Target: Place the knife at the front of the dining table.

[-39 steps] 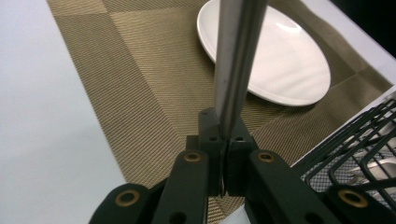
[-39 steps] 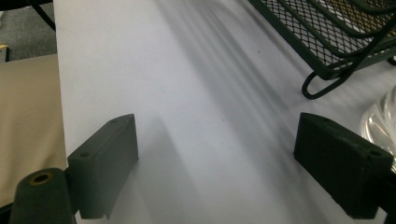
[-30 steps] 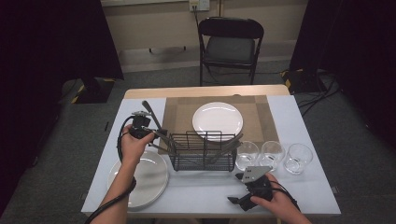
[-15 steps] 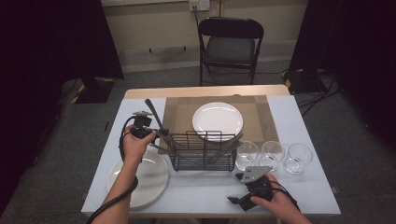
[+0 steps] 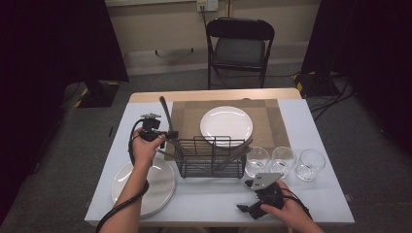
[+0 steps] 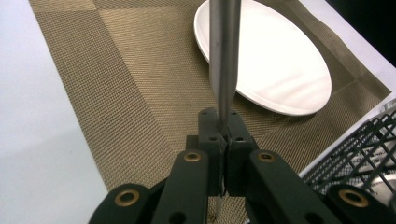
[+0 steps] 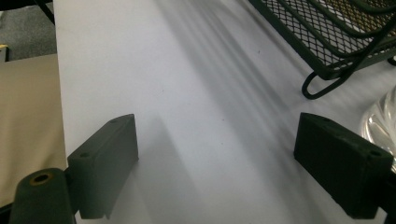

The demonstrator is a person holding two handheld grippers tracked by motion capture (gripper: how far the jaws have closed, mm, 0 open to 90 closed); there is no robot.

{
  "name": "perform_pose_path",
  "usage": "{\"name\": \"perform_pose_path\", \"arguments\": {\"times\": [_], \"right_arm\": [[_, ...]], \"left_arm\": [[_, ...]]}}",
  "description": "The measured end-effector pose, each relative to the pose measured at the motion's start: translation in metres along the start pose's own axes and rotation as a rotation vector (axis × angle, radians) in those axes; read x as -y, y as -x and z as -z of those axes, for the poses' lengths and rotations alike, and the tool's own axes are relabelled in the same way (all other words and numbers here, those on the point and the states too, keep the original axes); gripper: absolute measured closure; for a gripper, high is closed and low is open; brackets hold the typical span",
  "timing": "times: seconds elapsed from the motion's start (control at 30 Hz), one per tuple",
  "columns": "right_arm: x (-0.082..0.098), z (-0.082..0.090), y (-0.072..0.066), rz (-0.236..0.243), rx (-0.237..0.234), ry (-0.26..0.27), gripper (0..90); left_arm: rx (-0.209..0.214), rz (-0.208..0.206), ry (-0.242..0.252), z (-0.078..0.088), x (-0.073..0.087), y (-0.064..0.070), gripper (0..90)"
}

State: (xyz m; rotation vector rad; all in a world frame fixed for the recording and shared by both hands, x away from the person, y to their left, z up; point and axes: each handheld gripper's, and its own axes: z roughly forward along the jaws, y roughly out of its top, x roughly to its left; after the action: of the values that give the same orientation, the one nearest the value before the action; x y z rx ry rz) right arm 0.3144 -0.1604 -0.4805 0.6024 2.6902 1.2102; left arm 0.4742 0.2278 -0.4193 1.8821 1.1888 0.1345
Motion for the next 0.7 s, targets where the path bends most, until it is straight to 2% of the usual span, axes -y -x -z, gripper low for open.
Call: {"name": "perform_pose_path", "arguments": {"times": [0.47, 0.7], "right_arm": [[0.000, 0.000, 0.000, 0.002, 0.001, -0.001, 12.4], [0.000, 0.000, 0.000, 0.004, 0.003, -0.002, 12.5]], "left_arm": [[0.010, 0.046, 0.027, -0.008, -0.001, -0.005, 88.9], [0.003, 0.045, 0.026, -0.014, -0.002, -0.006, 88.7]]}}
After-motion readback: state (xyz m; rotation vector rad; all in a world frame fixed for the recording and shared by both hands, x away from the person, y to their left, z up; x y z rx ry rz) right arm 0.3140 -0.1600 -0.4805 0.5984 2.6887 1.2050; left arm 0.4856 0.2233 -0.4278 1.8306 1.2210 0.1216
